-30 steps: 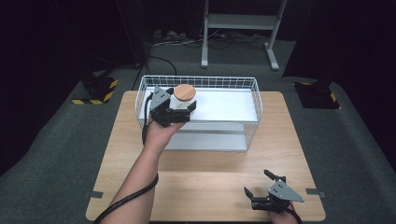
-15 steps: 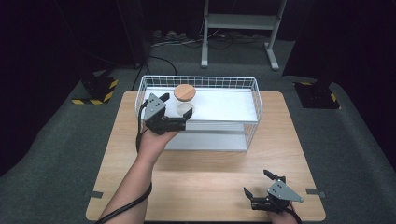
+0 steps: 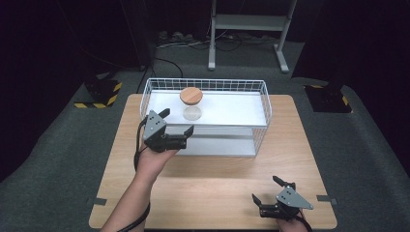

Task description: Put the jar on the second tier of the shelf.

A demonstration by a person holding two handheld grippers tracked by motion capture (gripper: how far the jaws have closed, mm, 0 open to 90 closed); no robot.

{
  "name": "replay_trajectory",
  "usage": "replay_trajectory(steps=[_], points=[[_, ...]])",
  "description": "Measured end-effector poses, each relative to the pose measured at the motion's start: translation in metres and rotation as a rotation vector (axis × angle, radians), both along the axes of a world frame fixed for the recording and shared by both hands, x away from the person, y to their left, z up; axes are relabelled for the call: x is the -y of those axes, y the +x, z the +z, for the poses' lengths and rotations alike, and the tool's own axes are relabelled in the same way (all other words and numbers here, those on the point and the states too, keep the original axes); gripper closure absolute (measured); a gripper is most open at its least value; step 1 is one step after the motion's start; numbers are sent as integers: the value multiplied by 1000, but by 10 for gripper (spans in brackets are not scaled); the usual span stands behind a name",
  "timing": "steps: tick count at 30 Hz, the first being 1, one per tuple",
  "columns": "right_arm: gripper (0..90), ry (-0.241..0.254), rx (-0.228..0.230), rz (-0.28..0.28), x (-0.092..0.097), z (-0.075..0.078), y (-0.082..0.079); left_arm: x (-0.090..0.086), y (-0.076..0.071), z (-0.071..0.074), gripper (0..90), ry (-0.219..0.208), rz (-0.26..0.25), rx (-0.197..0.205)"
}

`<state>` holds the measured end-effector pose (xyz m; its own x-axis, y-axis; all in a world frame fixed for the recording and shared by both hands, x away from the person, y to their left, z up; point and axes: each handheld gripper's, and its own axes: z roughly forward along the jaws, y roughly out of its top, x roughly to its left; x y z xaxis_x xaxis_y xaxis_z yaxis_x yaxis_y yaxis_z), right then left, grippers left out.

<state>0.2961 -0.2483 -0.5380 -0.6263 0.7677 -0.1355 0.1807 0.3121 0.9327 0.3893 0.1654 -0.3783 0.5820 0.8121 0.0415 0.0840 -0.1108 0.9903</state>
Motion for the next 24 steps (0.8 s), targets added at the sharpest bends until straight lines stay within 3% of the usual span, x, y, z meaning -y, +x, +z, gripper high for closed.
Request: replay_trajectory(steps=[9, 12, 24], points=[[0, -1, 1, -3, 0, 0, 0, -12, -21, -24, 4, 21, -10, -24], [0, -2, 0, -4, 0, 0, 0, -17, -28, -41, 4, 32, -12, -47], [0, -3, 2, -8, -1, 0, 0, -20, -49, -86, 4, 74, -29, -95]])
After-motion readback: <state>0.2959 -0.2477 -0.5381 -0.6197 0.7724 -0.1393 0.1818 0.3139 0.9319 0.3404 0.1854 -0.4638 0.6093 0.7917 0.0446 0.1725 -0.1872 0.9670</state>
